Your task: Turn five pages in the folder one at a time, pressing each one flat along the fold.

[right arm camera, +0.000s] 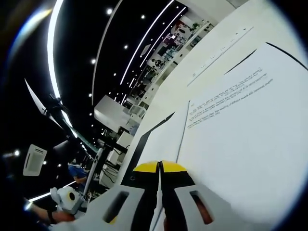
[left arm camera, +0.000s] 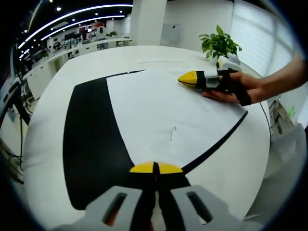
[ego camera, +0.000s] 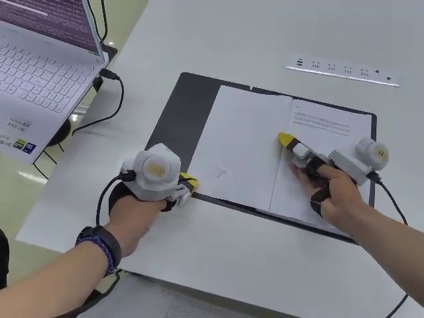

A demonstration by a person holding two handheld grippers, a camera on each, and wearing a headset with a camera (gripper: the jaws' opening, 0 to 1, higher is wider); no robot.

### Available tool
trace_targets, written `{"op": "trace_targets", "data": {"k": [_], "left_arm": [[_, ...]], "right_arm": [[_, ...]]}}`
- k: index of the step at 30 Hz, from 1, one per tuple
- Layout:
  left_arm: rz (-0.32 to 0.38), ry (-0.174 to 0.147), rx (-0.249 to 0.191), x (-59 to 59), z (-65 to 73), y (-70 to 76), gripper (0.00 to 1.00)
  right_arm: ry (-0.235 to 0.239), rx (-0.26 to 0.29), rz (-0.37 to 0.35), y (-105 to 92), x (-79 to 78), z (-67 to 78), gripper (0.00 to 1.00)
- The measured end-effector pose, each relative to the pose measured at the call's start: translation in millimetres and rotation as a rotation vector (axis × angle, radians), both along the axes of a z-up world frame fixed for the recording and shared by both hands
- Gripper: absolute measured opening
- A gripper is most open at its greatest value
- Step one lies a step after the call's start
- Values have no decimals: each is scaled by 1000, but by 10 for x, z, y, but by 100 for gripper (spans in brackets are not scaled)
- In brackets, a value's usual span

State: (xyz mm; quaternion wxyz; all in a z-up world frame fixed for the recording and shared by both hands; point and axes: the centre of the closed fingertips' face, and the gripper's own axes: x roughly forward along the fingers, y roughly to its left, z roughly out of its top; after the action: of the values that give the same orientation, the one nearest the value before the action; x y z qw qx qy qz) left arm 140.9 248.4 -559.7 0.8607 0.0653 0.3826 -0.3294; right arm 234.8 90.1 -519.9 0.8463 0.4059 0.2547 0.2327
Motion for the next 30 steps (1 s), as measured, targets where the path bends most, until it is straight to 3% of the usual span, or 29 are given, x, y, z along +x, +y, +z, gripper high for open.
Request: {"op": "trace_targets", "data": {"k": [6,15,22,24,30], "left_arm": [[1,-2,4,-4,1,0,0],[2,-4,5,-6,5,-2,0],[1,-5,7,-6,7,-3,0],[4,-4,4,-6,7,-2,0],[1,-6,8,-6,5,-6,0]], "right_arm": [[-2,1,24,69,-251,21,0],[4,-10,58,109,-509,-12,0],[-1,-64,156,186,-745,-89,0],[-1,-71,171,188,-750,-123,0],[-2,-87,220,193,-958,-164,0]]}}
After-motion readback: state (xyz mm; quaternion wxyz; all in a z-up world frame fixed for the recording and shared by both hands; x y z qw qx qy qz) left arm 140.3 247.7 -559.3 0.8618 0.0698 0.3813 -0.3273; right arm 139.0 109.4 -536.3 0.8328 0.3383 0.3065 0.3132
